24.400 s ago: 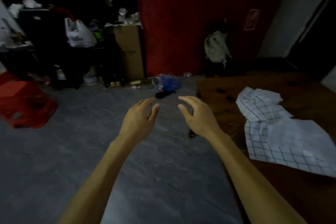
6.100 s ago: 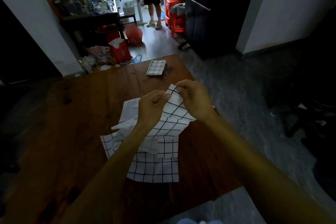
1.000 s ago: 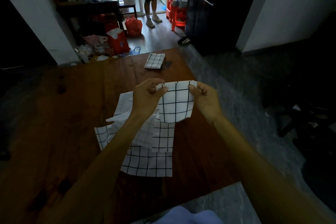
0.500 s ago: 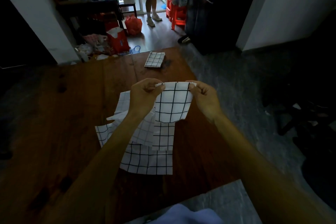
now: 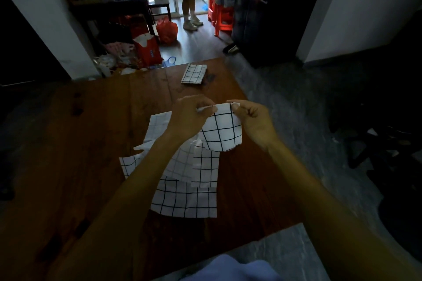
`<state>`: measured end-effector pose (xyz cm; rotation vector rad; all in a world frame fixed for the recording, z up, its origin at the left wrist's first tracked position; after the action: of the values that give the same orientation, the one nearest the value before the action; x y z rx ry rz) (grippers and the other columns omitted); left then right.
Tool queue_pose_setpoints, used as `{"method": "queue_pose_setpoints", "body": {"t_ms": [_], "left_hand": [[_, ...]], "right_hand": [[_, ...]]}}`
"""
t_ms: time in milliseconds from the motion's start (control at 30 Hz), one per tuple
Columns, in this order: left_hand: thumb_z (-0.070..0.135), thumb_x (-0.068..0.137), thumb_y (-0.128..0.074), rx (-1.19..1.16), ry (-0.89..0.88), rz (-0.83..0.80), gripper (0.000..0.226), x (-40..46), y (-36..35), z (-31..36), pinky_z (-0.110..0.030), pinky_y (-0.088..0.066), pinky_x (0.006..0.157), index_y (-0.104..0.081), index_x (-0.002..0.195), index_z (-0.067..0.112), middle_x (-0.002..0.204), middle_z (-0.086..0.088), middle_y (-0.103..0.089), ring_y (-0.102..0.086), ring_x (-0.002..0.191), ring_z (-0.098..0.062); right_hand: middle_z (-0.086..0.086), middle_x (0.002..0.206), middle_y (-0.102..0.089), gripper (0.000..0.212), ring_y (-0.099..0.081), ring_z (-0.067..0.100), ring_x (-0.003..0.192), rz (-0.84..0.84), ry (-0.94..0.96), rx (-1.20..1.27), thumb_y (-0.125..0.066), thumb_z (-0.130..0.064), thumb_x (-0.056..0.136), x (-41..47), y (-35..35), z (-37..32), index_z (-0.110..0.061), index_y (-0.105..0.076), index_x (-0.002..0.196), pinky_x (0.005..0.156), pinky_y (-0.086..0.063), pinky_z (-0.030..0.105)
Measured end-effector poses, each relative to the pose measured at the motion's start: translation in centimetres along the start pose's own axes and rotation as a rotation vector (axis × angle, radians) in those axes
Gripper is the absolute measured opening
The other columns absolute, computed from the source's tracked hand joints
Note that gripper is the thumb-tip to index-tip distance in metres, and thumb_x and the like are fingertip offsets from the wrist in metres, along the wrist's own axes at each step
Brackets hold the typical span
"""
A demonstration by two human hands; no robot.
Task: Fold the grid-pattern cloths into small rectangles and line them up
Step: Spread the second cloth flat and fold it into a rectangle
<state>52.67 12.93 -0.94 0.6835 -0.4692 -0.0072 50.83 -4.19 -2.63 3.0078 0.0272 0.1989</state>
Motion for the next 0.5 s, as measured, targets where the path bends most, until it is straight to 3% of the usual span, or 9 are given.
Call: {"method": "queue_pose_setpoints", "body": {"t_ms": [100, 233, 333, 400, 500], "left_hand": [[0.015, 0.081, -0.073, -0.049, 0.031, 0.032, 0.003, 0.1, 0.2, -0.3, -0.008, -0.045, 0.066, -0.074, 0.078, 0.016, 0.078, 0.008, -0.068, -0.060, 0.067, 0.005], [0.015, 0.081, -0.072, -0.077, 0.042, 0.046, 0.006, 0.0, 0.3, -0.3, -0.012, -0.046, 0.065, -0.071, 0.078, 0.019, 0.076, 0.010, -0.066, -0.060, 0.068, 0.007], [0.021, 0.083, -0.072, -0.066, 0.022, 0.006, 0.004, 0.1, 0.1, 0.3, -0.003, -0.042, 0.066, -0.071, 0.084, 0.017, 0.080, 0.012, -0.066, -0.060, 0.072, 0.012], [0.027, 0.085, -0.069, -0.005, -0.074, -0.034, 0.012, 0.3, -0.2, 1.2, -0.003, -0.040, 0.065, -0.072, 0.088, 0.016, 0.082, 0.011, -0.068, -0.060, 0.074, 0.006], [0.036, 0.085, -0.063, 0.069, -0.188, -0.036, 0.023, 0.6, -0.4, 2.0, -0.005, -0.039, 0.065, -0.074, 0.081, 0.016, 0.077, 0.006, -0.070, -0.056, 0.075, 0.000]], "right_hand": [[0.001, 0.094, -0.069, 0.022, -0.067, -0.002, 0.077, 0.007, -0.012, 0.060, -0.054, -0.010, 0.095, -0.1, 0.2, -0.1, -0.001, -0.066, 0.112, 0.065, -0.052, 0.013], [0.015, 0.092, -0.071, 0.021, -0.070, 0.017, 0.081, -0.043, 0.005, 0.026, -0.053, -0.013, 0.096, -0.1, 0.3, 0.4, 0.000, -0.067, 0.103, 0.067, -0.057, 0.023], [0.002, 0.084, -0.071, 0.019, -0.067, 0.011, 0.074, -0.067, 0.072, -0.020, -0.055, -0.013, 0.095, 0.2, 0.0, 0.3, -0.001, -0.070, 0.097, 0.066, -0.054, 0.021], [-0.013, 0.073, -0.068, 0.020, -0.061, 0.000, 0.066, -0.105, 0.137, -0.100, -0.056, -0.014, 0.095, 0.5, -0.6, 0.1, -0.001, -0.071, 0.097, 0.064, -0.047, 0.016], [-0.012, 0.081, -0.070, 0.022, -0.063, -0.002, 0.073, -0.123, 0.163, -0.143, -0.058, -0.018, 0.094, 0.9, -1.2, -0.2, -0.003, -0.073, 0.098, 0.070, -0.048, 0.017]]}}
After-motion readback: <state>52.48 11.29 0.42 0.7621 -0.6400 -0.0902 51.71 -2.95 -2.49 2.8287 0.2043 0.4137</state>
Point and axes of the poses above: each hand's wrist, its own x-axis towards the middle knuckle, its own y-axis out of the back of the hand, z = x × y, the point moved 3 cm from there along x, towards the middle knuckle
